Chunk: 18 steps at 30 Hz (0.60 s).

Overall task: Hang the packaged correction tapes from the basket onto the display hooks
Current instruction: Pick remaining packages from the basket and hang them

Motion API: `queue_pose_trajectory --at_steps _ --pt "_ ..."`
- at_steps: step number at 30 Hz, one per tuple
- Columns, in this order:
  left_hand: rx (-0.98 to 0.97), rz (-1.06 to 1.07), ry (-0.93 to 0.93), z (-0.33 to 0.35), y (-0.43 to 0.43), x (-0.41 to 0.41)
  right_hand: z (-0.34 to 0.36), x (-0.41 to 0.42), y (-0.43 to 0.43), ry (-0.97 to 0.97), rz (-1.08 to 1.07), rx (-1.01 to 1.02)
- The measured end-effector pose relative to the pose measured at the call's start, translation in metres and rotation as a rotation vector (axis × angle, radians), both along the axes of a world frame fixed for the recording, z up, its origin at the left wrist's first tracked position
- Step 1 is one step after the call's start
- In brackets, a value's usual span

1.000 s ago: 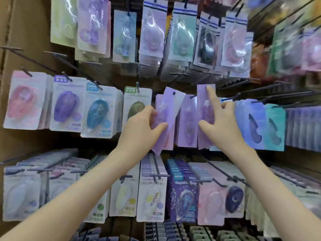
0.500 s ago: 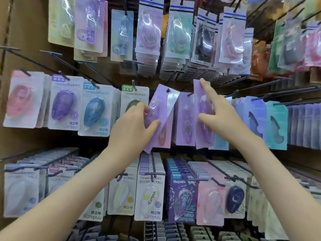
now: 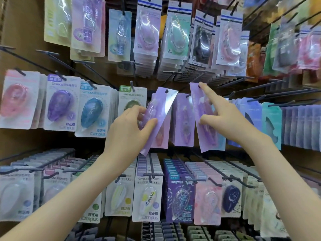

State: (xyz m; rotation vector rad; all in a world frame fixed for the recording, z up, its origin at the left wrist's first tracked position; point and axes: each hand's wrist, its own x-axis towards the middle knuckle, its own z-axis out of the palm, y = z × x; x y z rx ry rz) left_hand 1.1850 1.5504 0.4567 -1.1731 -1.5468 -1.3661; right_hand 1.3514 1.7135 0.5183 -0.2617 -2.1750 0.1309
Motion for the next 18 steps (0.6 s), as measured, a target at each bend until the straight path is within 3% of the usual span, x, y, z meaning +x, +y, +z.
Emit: queue_pose_trajectory --at_steps 6,10,18 --pt "0.076 0.051 0.091 0.006 0.001 0.006 -0.005 -0.004 -0.003 0.0 -0.058 0.049" --pt "0.103 0.053 0.1 0.005 0.002 0.008 -0.018 -0.021 -0.003 0.02 -0.21 0.122" --pt "0.005 0.062 0.086 0.0 0.012 0.001 -0.022 -0.049 0.013 -0.118 -0.234 -0.003"
